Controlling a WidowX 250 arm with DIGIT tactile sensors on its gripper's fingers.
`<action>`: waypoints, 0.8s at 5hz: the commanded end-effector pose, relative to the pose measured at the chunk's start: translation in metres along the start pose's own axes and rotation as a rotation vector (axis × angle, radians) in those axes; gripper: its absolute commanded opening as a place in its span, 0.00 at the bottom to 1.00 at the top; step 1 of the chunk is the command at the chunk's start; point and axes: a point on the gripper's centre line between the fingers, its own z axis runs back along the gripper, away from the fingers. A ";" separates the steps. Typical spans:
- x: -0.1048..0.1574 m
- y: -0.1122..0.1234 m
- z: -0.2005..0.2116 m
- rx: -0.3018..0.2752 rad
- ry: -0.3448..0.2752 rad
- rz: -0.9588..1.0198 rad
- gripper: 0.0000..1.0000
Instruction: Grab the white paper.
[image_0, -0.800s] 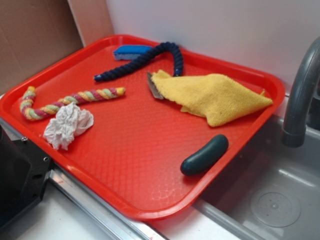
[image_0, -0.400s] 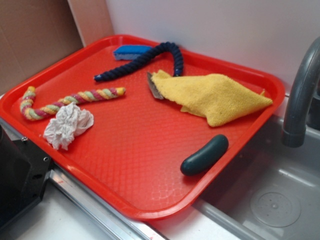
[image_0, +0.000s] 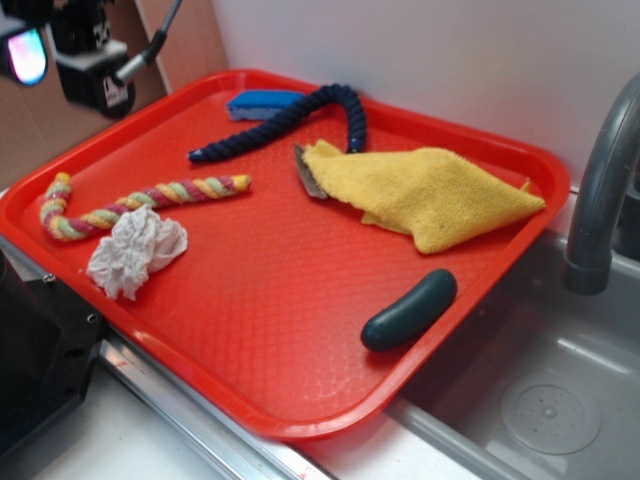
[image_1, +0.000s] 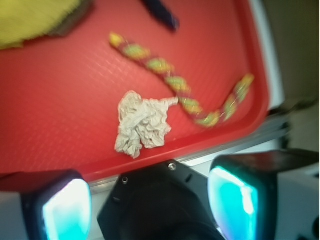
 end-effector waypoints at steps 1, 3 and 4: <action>0.010 -0.012 -0.086 -0.229 -0.105 0.080 1.00; 0.018 -0.035 -0.120 -0.175 -0.090 -0.061 1.00; 0.015 -0.034 -0.124 -0.157 -0.078 -0.068 0.00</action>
